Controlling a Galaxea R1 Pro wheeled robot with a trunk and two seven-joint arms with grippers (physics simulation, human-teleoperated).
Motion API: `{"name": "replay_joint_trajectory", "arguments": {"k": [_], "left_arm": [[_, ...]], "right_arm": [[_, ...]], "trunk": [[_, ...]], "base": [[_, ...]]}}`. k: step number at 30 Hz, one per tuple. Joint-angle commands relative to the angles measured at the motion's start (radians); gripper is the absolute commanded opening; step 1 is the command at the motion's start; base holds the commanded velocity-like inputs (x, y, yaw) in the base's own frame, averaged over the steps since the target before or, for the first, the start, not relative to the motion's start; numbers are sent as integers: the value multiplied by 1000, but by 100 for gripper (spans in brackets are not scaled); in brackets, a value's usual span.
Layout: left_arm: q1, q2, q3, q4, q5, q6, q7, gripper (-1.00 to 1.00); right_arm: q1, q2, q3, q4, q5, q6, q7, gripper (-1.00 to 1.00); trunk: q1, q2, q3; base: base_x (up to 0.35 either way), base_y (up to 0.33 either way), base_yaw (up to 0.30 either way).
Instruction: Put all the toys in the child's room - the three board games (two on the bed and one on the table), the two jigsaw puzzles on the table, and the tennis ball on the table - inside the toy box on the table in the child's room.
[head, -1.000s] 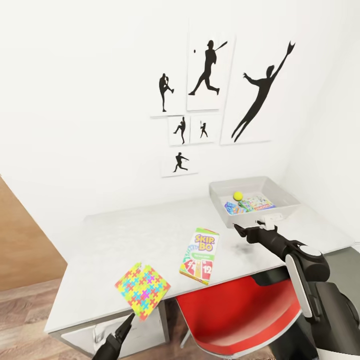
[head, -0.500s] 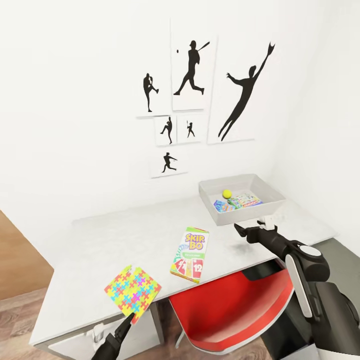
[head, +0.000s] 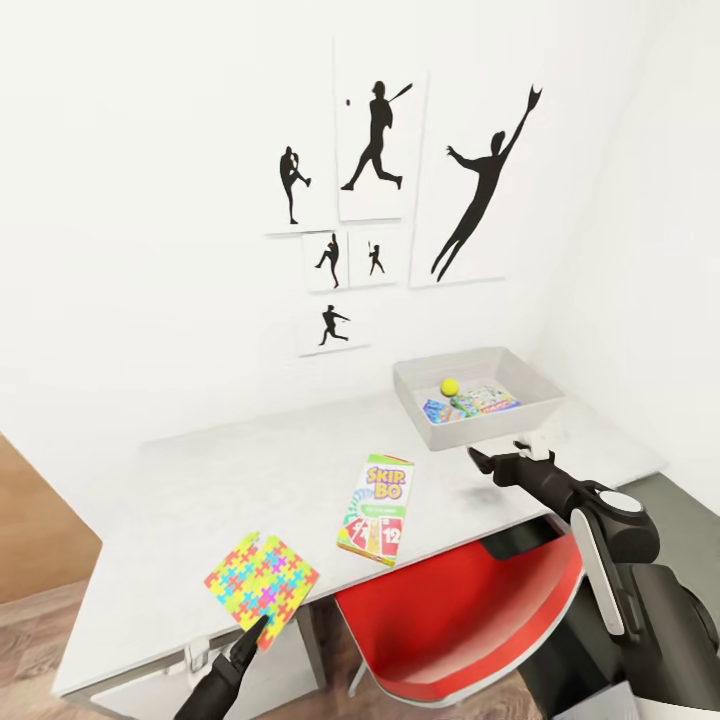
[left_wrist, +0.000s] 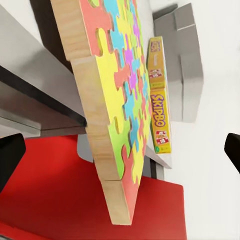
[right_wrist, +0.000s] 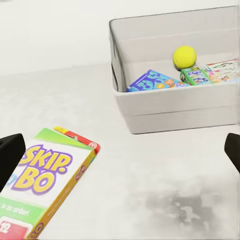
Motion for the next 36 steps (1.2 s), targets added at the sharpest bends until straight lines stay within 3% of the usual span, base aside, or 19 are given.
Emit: {"name": "replay_joint_trajectory", "arguments": {"k": [1, 13, 14, 24, 36], "left_arm": [[-1, 0, 1, 0, 6, 10, -4, 100], [-1, -3, 1, 1, 8, 3, -5, 100], [-1, -4, 1, 1, 8, -1, -6, -100], [-3, -11, -6, -9, 2, -7, -12, -100], [-3, -12, -15, -64, -3, -8, -86, -100]], "right_arm": [[-1, 0, -1, -1, -5, 7, 2, 100], [-1, 0, -1, -1, -5, 6, 2, 100], [-1, 0, -1, -1, -4, 6, 2, 100], [-1, 0, -1, -1, -4, 6, 2, 100], [1, 0, -1, -1, -4, 5, 2, 100]], "trunk": [[0, -2, -2], [0, -2, -2], [0, -2, -2], [0, -2, -2], [0, -2, -2]], "base": [[0, 0, -168], [0, 0, -74], [0, 0, -5], [0, 0, -1], [0, 0, 0]]}}
